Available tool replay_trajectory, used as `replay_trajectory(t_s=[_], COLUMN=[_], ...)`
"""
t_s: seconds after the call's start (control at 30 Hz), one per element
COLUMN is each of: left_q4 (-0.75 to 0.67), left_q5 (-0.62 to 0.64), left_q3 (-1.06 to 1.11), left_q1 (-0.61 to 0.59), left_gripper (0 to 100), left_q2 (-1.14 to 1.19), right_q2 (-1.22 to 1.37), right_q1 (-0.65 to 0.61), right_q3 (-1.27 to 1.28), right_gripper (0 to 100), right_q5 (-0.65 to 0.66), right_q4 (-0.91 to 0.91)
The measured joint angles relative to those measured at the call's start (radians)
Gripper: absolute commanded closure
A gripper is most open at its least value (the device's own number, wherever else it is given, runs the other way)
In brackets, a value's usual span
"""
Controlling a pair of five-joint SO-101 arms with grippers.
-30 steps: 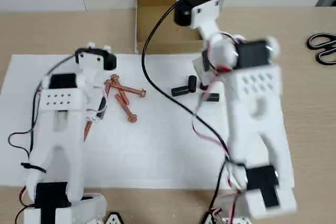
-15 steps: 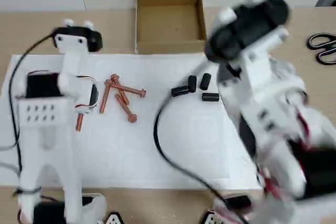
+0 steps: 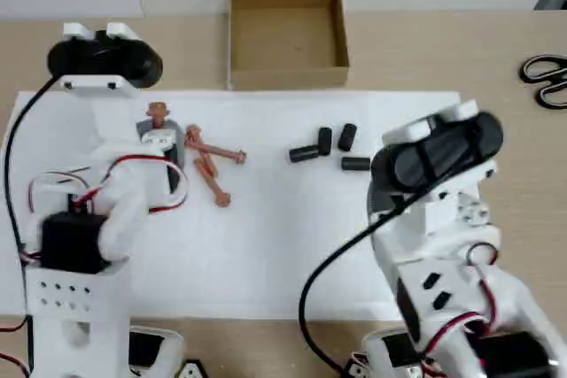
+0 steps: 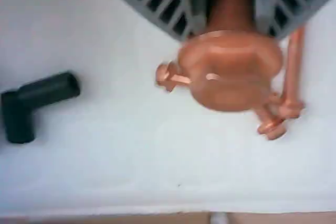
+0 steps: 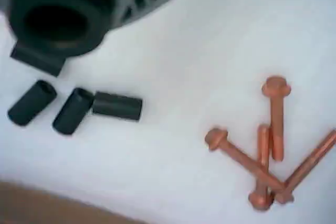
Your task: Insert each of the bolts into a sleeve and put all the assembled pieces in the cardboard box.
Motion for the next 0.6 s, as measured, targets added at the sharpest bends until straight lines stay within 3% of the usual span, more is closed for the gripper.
replay_trajectory(t_s=[0.27, 0.6], left_q4=[-0.172, -0.299], left_q5=[0.150, 0.155], left_q3=[0.101, 0.106], left_q1=[0.127, 0.272], left_gripper=[99, 99], left_q2=[-0.028, -0.028], right_q2=[-0.227, -0.272], right_q1=[-0.023, -0.160], right_q3=[0.686, 1.023], right_gripper=[99.5, 99.5], right_q5=[-0.005, -0.124], right_q4=[-0.555, -0.767])
